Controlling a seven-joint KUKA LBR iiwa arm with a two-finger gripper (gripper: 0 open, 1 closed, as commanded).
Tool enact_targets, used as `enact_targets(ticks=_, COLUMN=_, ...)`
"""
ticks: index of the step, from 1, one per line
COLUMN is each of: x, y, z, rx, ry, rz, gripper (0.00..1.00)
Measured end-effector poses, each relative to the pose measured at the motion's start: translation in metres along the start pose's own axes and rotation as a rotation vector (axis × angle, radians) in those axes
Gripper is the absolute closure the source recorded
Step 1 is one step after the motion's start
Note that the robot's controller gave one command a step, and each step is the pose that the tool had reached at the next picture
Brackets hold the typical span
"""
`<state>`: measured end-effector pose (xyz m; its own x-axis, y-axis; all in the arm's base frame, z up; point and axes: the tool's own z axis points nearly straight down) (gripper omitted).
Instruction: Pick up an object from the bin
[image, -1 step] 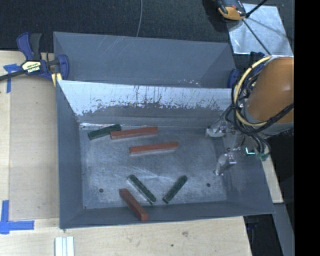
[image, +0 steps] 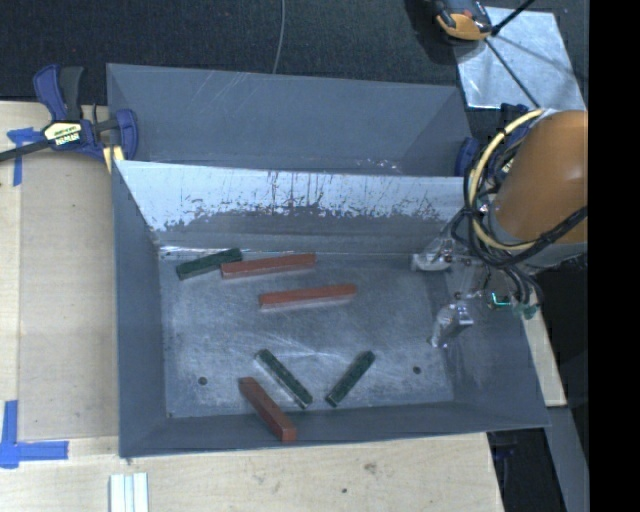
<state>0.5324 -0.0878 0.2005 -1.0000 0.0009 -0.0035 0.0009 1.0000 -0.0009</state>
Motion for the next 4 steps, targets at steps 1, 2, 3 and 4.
enact_targets(ticks=1, x=0.01, y=0.018, z=0.04, rx=0.001, ry=-0.004, rz=-0.085, gripper=0.0)
enact_targets(ticks=2, x=-0.003, y=0.055, z=0.12, rx=-0.001, ry=-0.001, rz=-0.125, gripper=1.0)
enact_targets(ticks=3, x=-0.003, y=0.055, z=0.12, rx=0.0, ry=-0.001, rz=-0.125, gripper=1.0)
enact_targets(ticks=4, x=0.001, y=0.051, z=0.067, rx=-0.002, ry=0.007, rz=-0.143, gripper=1.0)
